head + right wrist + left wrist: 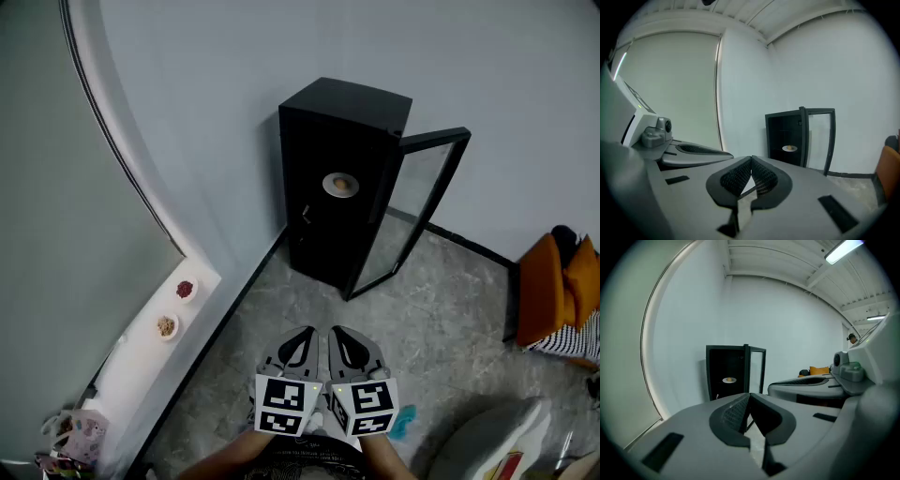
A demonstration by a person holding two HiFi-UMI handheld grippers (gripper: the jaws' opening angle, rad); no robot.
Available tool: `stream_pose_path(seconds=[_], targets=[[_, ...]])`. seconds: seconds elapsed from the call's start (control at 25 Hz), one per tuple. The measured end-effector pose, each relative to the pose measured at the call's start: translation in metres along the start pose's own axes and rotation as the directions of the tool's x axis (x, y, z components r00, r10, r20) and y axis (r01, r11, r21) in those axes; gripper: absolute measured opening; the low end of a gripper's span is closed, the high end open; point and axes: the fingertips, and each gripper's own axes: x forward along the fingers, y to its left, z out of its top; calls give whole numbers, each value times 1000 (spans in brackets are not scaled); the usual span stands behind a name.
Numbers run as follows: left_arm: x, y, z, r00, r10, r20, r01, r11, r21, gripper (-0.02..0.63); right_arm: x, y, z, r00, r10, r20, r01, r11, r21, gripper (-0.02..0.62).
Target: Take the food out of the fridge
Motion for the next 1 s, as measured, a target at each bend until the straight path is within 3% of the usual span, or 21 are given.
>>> stream_pose_path(seconds=[1.0], targets=[[35, -11, 8, 1000, -15, -21, 15, 1000, -13, 12, 12, -32, -1, 999, 13, -34, -12, 1000, 13, 21]])
